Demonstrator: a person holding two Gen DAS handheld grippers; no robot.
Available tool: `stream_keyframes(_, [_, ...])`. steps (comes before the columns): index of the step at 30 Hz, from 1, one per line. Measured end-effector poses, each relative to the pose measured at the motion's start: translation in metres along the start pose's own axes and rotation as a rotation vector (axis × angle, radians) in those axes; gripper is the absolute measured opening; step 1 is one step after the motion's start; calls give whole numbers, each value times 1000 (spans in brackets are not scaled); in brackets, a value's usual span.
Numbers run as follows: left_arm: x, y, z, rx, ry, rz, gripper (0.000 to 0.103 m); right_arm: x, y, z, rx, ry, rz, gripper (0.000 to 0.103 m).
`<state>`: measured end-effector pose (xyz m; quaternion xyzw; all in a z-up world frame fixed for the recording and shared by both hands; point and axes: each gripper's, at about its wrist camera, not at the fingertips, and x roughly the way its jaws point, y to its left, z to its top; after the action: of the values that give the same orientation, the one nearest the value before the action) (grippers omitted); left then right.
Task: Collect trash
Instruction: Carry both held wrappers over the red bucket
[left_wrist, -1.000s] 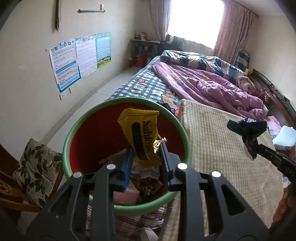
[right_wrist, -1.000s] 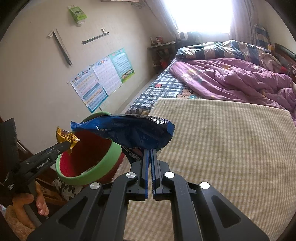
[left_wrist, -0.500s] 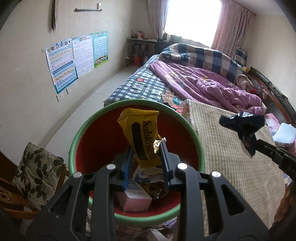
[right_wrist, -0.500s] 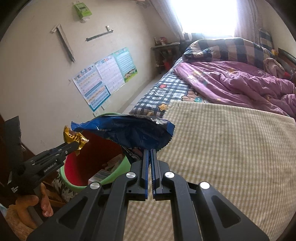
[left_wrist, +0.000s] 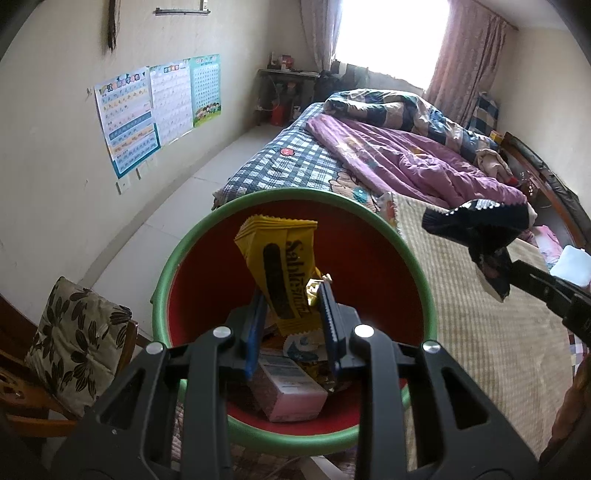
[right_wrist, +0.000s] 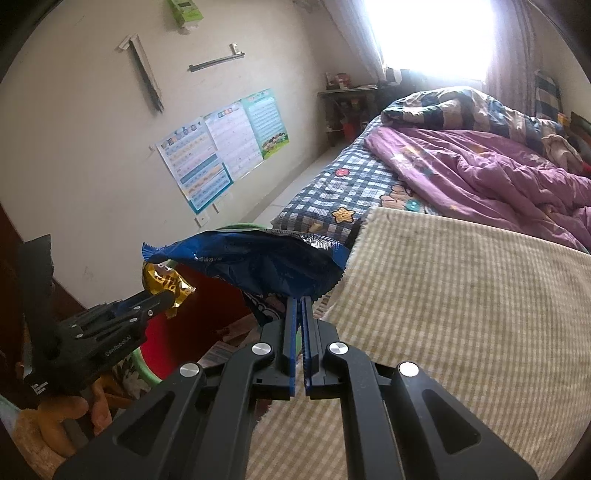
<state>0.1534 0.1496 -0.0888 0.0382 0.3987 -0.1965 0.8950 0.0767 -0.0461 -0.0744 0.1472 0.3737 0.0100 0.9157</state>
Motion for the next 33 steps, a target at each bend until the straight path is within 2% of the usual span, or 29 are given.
stream_keyframes(33, [13,5,-1,-8,37,-2,27,16,16,7,-28,27,10,3])
